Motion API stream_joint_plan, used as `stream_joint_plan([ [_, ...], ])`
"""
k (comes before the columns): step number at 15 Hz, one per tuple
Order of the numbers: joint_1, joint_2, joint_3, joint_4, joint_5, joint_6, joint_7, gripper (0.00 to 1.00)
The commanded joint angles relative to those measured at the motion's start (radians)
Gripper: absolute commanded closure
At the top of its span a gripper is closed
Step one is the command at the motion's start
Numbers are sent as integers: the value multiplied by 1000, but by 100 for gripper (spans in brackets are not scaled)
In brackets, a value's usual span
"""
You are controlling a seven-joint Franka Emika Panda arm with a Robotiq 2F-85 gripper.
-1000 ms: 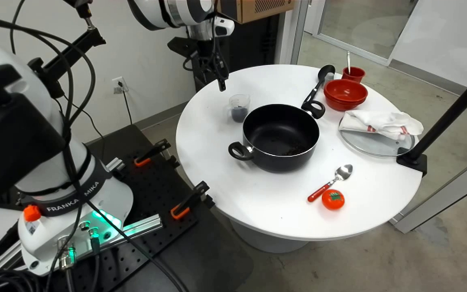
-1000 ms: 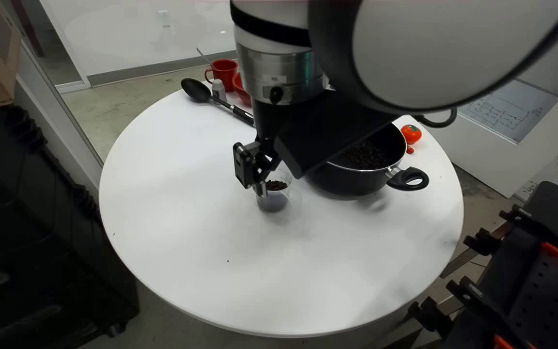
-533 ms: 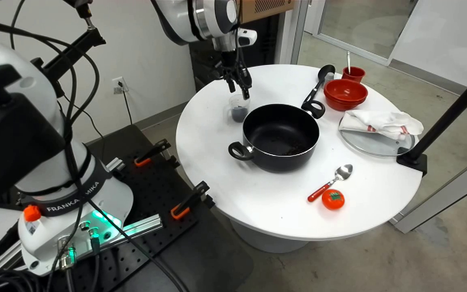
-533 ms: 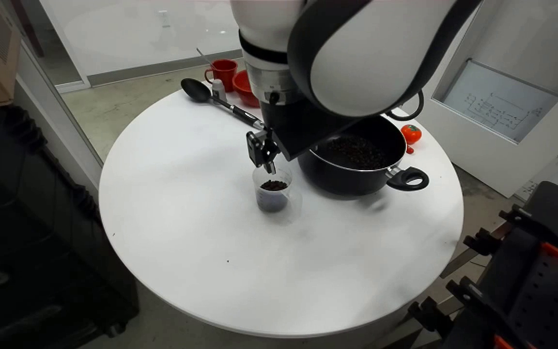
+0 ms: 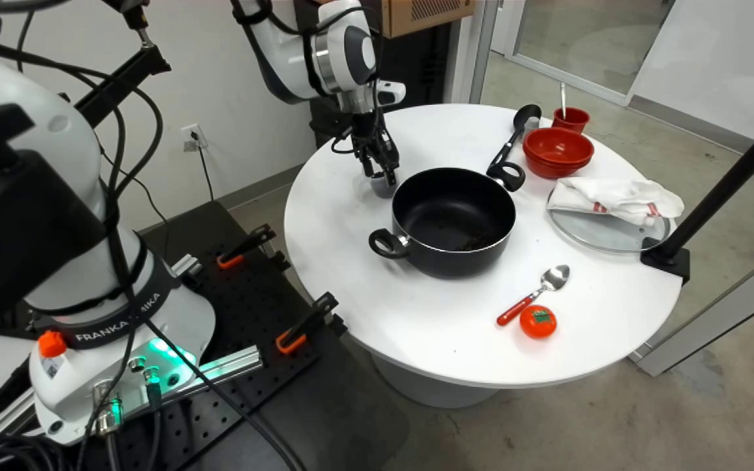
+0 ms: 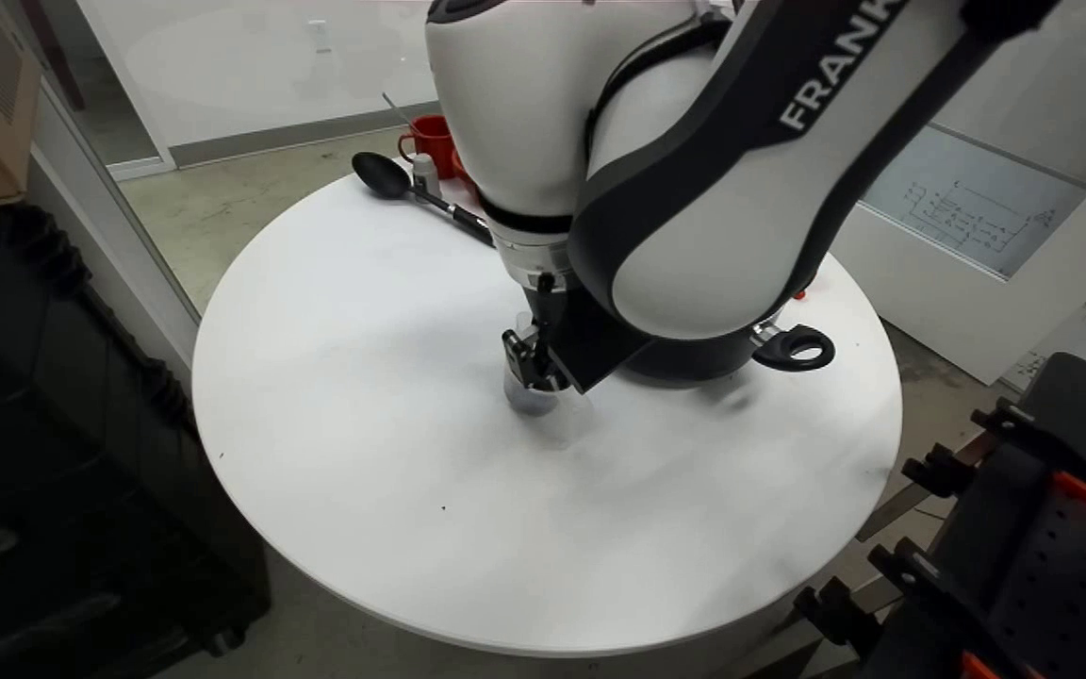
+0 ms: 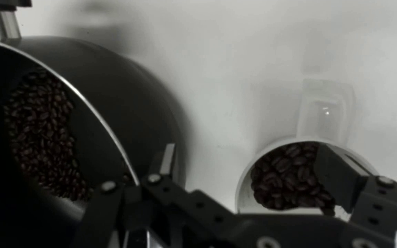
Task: Pour some of the contents of the jug in the pot
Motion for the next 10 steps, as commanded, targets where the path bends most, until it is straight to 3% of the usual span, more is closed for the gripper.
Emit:
stream_joint_plan([
  [1, 36, -3, -22, 14, -12, 23, 25, 0],
  [10, 21, -46, -37, 29, 29, 14, 40, 0],
])
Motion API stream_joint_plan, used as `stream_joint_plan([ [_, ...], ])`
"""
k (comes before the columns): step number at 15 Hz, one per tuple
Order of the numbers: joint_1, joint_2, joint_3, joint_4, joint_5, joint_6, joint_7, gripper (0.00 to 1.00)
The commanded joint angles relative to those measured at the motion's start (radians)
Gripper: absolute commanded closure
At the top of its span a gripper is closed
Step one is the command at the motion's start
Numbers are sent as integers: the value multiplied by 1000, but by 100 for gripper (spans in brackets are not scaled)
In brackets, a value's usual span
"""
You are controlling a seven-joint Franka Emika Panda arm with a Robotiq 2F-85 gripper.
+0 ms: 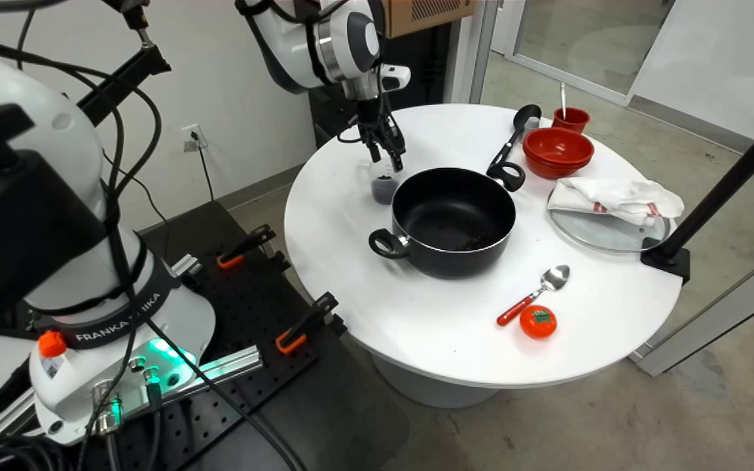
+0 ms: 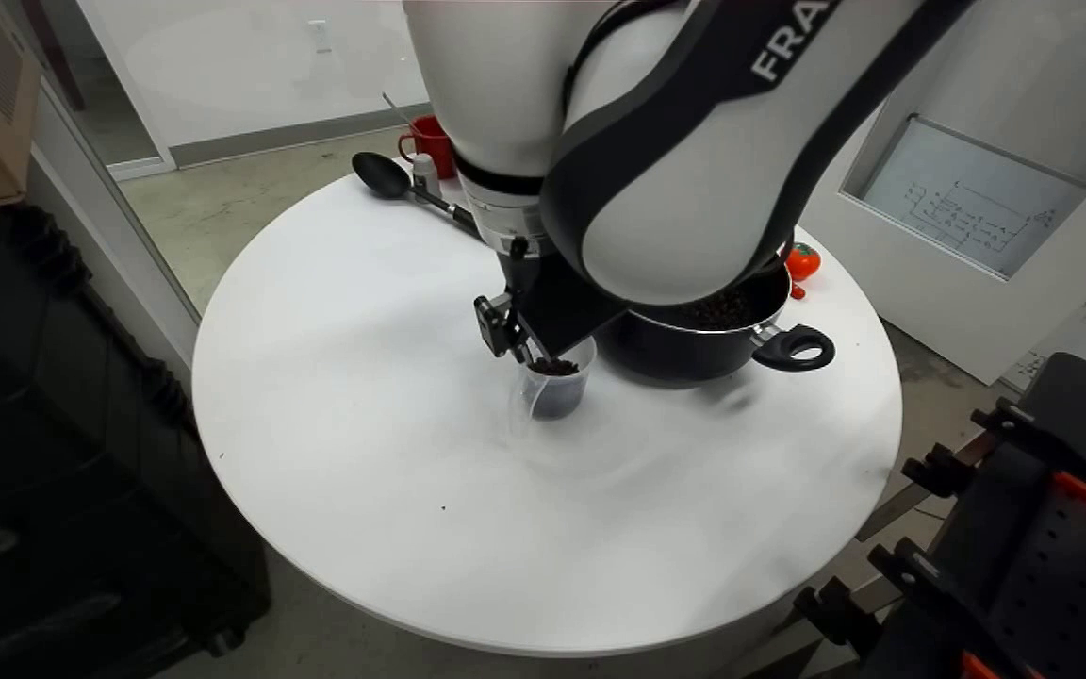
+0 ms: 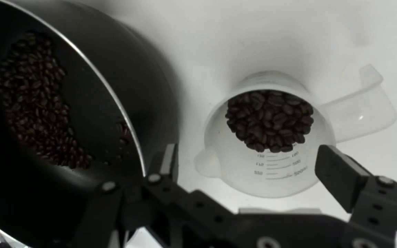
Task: Pour some of the contents of the jug in the pot
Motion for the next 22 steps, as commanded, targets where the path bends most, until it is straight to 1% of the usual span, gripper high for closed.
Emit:
stream_joint_plan([
  [1, 2, -44, -19, -10, 29, -20, 53, 0],
  [4, 8, -81, -46, -29, 35, -36, 158, 0],
  [5, 28, -91, -76, -38, 8, -17, 237, 0],
  [6, 31, -105, -87, -51, -2, -7, 290, 0],
  [10, 35, -142, -102, -86, -6, -19, 515, 0],
  [13, 53, -161, -101, -113, -18, -29, 715, 0],
  [16, 80, -186, -76, -136, -11, -77, 926, 0],
  [18, 81, -213, -30, -151, 1, -122, 1024, 0],
  [19, 75, -226, 0, -153, 3, -148, 1043, 0],
  [20, 27, -175, 12, -120, -24, -111, 992, 0],
  [22, 28, -196, 46, -127, -22, -142, 1037, 0],
])
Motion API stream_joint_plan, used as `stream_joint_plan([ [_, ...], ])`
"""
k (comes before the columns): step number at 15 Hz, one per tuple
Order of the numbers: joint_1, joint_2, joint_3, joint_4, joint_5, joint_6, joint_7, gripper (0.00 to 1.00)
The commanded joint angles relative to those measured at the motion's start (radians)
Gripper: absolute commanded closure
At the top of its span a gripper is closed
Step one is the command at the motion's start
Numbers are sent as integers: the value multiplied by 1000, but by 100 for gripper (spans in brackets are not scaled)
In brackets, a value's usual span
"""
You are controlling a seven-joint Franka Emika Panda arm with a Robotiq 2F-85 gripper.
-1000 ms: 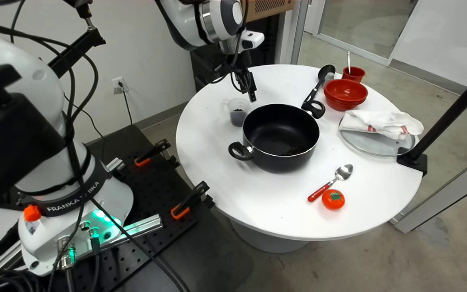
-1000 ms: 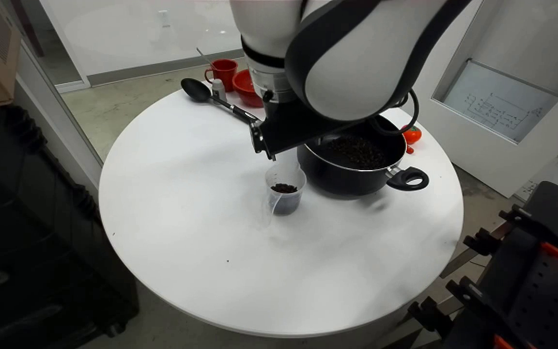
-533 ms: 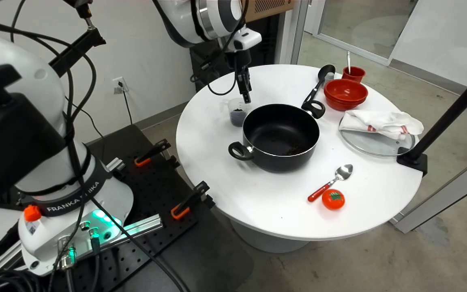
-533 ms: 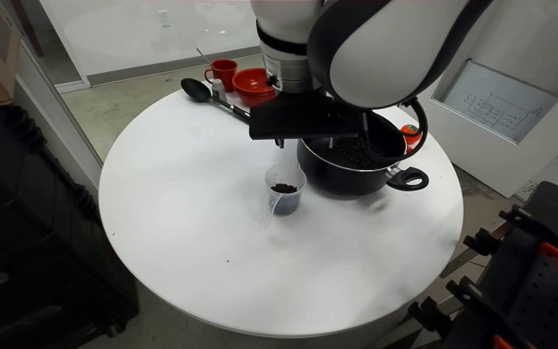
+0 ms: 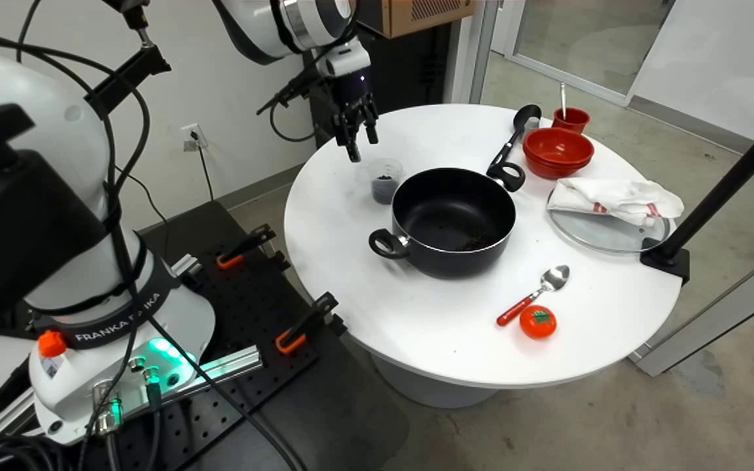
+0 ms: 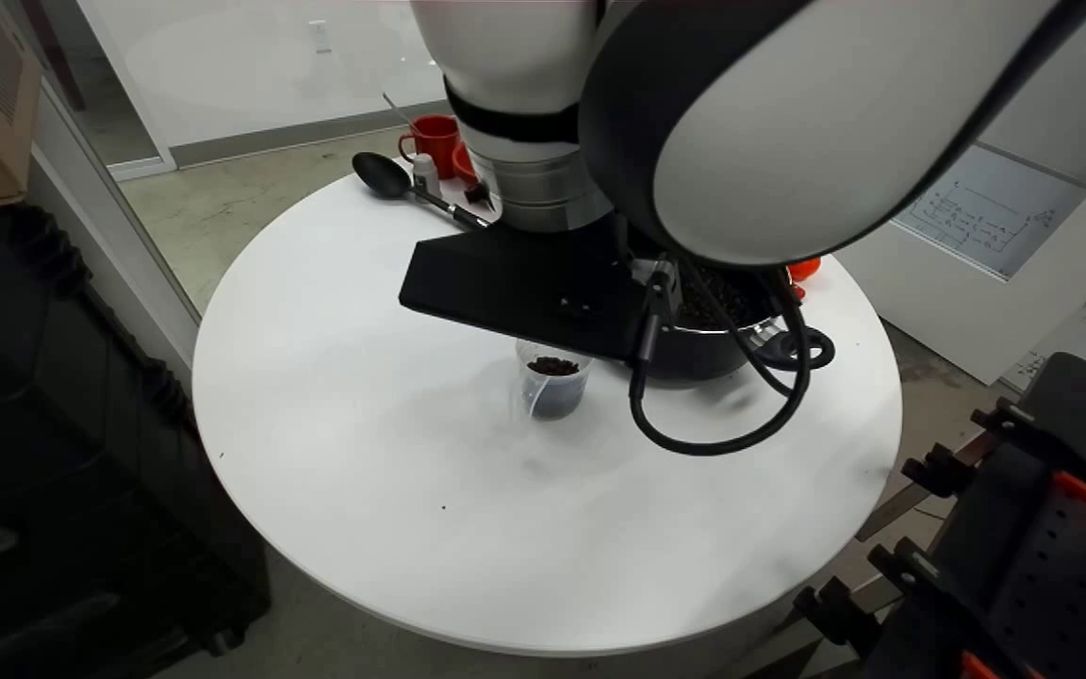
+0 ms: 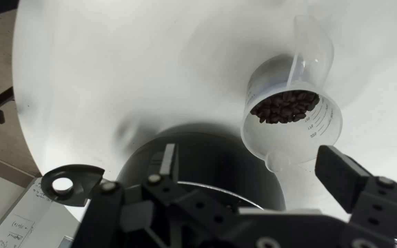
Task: Pour some of the contents of the jug in the pot
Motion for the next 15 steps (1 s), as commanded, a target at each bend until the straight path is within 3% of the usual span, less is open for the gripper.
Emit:
stream_joint_plan([
  [1, -51, -8, 54, 2, -27, -14, 24, 0],
  [9, -82, 56, 50, -23, -203, 88, 53, 0],
  [15, -63, 62, 44, -27, -292, 131, 186, 0],
])
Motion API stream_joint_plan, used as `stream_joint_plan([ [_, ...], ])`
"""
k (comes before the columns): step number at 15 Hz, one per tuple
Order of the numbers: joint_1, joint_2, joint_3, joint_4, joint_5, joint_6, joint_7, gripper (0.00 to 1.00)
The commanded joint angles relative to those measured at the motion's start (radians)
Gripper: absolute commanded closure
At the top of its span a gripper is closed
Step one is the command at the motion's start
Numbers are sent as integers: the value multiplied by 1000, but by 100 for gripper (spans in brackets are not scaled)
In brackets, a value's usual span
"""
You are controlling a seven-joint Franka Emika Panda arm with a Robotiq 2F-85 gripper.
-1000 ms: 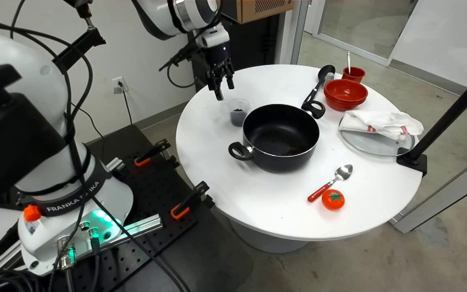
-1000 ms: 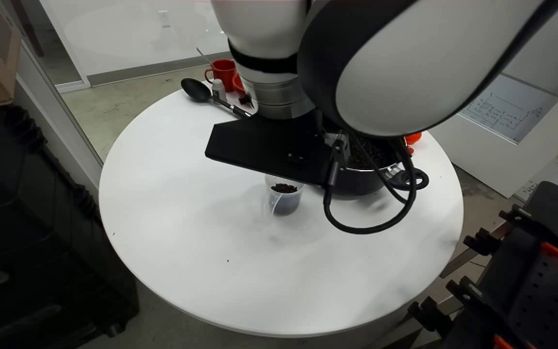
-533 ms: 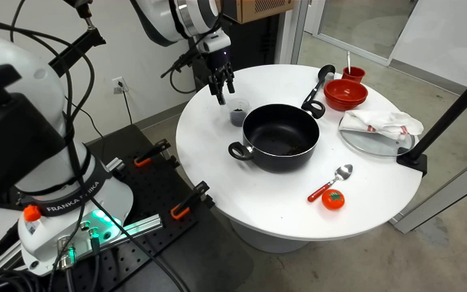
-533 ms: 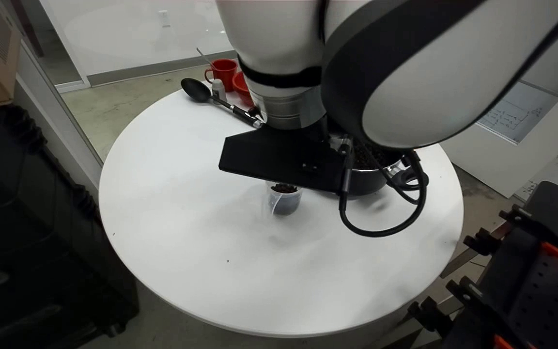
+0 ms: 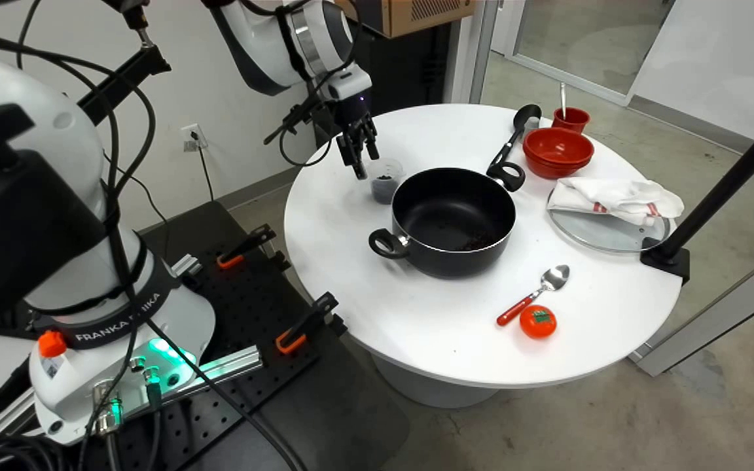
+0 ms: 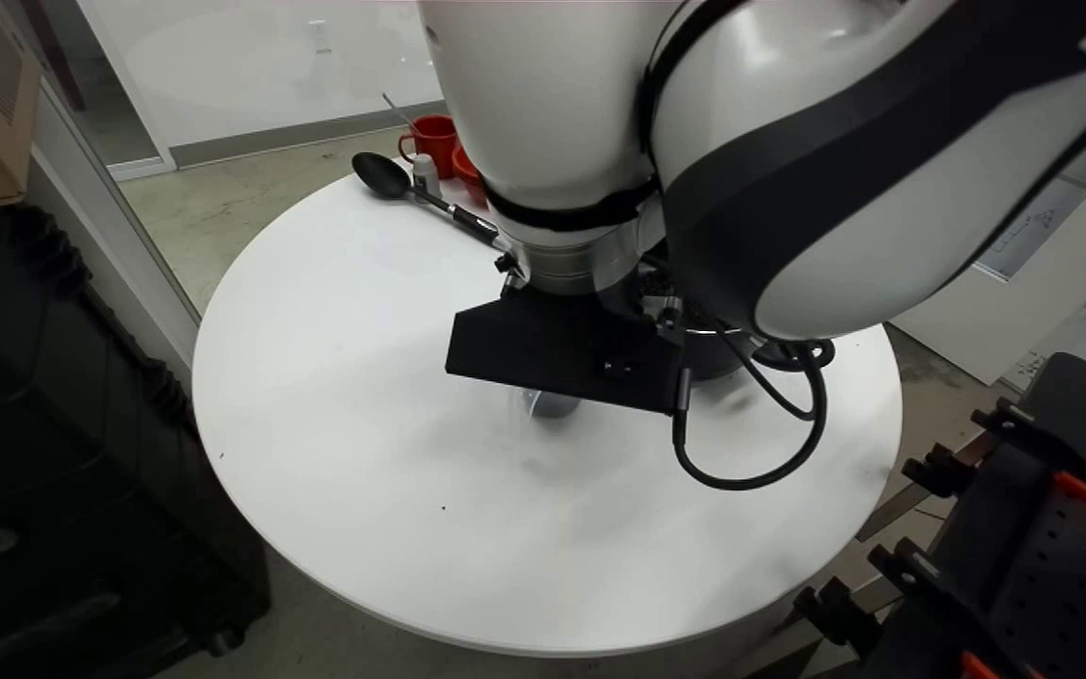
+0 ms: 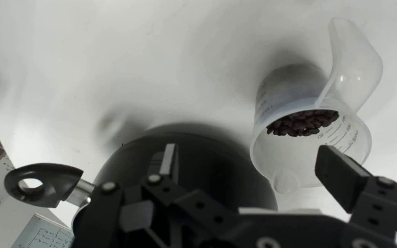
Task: Pour some of the contents of the jug in the pot
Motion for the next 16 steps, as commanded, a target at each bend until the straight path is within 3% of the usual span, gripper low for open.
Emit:
stream_joint_plan([
  [1, 9, -5, 1, -6, -68, 54, 139, 0],
  [8, -7, 47, 66, 17, -31, 89, 208, 0],
  [16, -6, 123, 70, 115, 13, 114, 193, 0],
])
